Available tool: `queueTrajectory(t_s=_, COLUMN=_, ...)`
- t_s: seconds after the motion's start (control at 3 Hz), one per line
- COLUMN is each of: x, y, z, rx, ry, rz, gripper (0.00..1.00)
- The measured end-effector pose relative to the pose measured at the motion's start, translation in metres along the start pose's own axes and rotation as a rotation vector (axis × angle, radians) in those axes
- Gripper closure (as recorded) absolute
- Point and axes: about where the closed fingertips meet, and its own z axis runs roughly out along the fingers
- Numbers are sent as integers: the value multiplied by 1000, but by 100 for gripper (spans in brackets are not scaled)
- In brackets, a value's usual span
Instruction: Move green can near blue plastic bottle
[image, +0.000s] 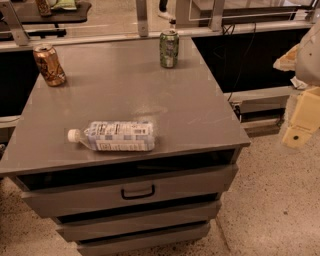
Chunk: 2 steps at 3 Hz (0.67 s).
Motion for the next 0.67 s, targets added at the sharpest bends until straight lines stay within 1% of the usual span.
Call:
queueTrajectory(t_s=0.33, x=-1, y=-3, z=0, rx=8, ry=-5, rz=1, gripper=0)
queueTrajectory(t_s=0.67, x=-6, y=-24, z=9, rx=40, ry=-47, rz=-6, gripper=0)
